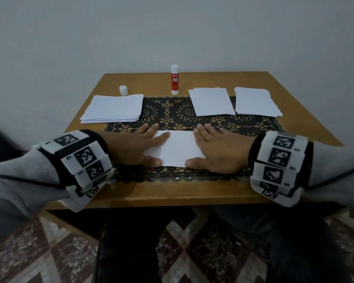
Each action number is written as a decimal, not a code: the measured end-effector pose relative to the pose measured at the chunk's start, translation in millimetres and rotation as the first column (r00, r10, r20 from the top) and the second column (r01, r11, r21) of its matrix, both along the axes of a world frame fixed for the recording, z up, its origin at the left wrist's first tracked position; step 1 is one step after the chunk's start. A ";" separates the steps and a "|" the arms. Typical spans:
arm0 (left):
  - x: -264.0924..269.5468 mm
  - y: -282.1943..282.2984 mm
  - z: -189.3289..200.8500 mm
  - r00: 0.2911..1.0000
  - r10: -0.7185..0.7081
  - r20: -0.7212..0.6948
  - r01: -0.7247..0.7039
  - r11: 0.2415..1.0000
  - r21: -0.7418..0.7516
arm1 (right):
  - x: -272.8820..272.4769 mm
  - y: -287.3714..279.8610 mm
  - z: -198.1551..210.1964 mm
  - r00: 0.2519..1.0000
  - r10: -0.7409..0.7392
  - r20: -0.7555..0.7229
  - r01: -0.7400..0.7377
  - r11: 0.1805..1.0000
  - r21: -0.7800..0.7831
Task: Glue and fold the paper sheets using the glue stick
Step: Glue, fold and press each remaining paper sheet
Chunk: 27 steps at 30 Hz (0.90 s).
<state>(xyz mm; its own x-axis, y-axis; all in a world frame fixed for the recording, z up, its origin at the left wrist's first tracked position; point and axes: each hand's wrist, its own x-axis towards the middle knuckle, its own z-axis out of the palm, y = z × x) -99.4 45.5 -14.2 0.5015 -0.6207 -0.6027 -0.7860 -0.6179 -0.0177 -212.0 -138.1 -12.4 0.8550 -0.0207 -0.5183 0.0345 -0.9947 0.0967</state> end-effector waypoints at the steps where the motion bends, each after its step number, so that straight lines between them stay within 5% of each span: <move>1: 1.1 0.2 -0.9 1.000 -0.001 0.000 0.001 1.000 0.000 | -3.1 -0.7 -0.6 1.000 0.009 -0.009 -0.009 1.000 -0.008; 13: -16.0 -11.8 1.5 0.997 0.035 0.071 -0.040 0.998 0.057 | -4.6 -12.4 -2.6 1.000 -0.003 0.025 0.003 1.000 0.016; 20: -43.7 -37.3 -5.5 0.990 -0.134 -0.048 0.130 0.989 -0.076 | -3.5 -18.1 -6.5 0.999 -0.005 0.046 0.003 0.999 0.043; 27: -18.4 -14.1 -4.6 0.996 0.053 0.072 -0.052 0.999 -0.016 | -4.1 -19.4 -5.3 0.999 -0.001 0.037 0.000 0.999 0.044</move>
<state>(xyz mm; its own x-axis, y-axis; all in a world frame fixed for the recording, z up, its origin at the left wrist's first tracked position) -117.8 31.4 -18.8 0.5758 -0.6003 -0.5550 -0.7493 -0.6591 -0.0645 -216.1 -157.4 -17.6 0.8734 0.0009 -0.4870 0.0313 -0.9980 0.0542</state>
